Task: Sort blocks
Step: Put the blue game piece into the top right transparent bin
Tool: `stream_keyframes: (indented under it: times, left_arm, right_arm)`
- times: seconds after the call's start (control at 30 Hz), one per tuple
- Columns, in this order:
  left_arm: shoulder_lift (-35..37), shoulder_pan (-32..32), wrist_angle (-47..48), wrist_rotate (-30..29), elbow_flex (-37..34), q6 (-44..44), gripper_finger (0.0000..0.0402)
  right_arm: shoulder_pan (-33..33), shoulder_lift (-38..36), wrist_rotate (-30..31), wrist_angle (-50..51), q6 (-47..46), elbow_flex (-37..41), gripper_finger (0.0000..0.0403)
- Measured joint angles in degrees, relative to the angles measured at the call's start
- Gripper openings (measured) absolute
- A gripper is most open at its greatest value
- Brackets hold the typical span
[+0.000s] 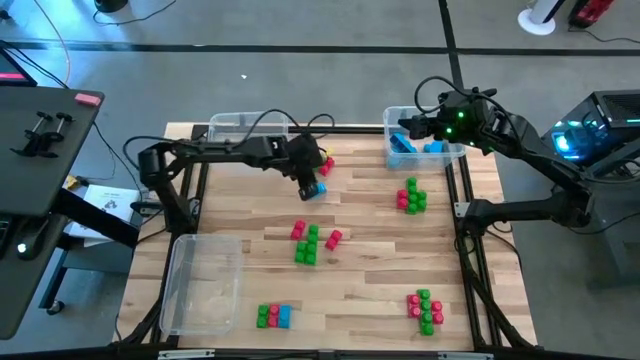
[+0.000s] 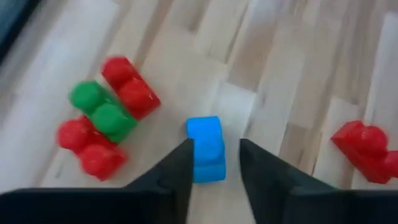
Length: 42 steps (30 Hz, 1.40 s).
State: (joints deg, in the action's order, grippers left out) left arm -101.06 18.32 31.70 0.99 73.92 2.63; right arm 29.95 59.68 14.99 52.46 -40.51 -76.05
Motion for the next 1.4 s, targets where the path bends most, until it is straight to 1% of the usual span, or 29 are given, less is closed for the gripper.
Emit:
stream_keyframes:
  times: [0.03,0.17,0.23,0.33,0.67,0.8,0.87,1.0,1.1,1.17,1.27,1.4]
  left_arm:
    - [-0.97,-0.01,-0.68,-1.23,0.03,-0.36,0.0156]
    - [-3.44,-0.31,-2.24,-0.33,0.18,-0.4,0.0219]
    - [-4.64,-0.74,-2.58,-0.01,-0.19,-0.41,0.0241]
    - [-4.61,-0.97,-4.66,0.01,-0.03,-0.58,0.0258]
    - [-1.65,-0.67,-4.6,-0.28,0.02,-0.88,0.0261]
    - [-0.51,-1.07,-4.51,-0.07,0.49,-3.36,0.0261]
    - [0.01,-1.64,-4.59,-0.06,1.65,-7.15,0.0261]
    - [0.19,-3.1,-4.15,-0.02,3.14,-20.47,0.0261]
    - [-0.85,-3.7,-3.26,2.17,3.12,-29.86,0.0261]
    - [-2.02,-3.84,-1.04,2.37,2.99,-34.91,0.0261]
    - [-4.02,-3.74,-1.04,0.28,2.97,-37.62,0.0261]
    - [-6.62,-2.52,-1.09,0.14,2.99,-35.72,0.0261]
  right_arm:
    - [0.0,0.0,0.0,0.0,0.02,0.01,0.02]
    - [0.0,0.0,-0.02,0.0,0.53,0.0,0.02]
    - [0.0,0.0,-0.02,0.0,0.52,0.0,0.02]
    - [0.0,0.0,-0.04,0.0,0.58,0.01,0.02]
    - [0.02,0.0,-0.09,0.02,0.66,0.01,0.02]
    - [0.02,0.0,-0.16,0.05,0.48,0.0,0.02]
    - [0.02,0.0,-0.18,0.05,0.48,0.0,0.02]
    - [0.02,0.0,-0.17,0.02,0.48,0.02,0.02]
    - [0.02,0.0,-0.18,0.02,0.48,0.0,0.02]
    - [0.02,0.0,-0.18,0.02,0.46,0.0,0.02]
    - [0.02,0.0,-0.2,0.02,0.46,0.01,0.02]
    - [0.0,0.0,-0.18,0.0,0.46,0.0,0.02]
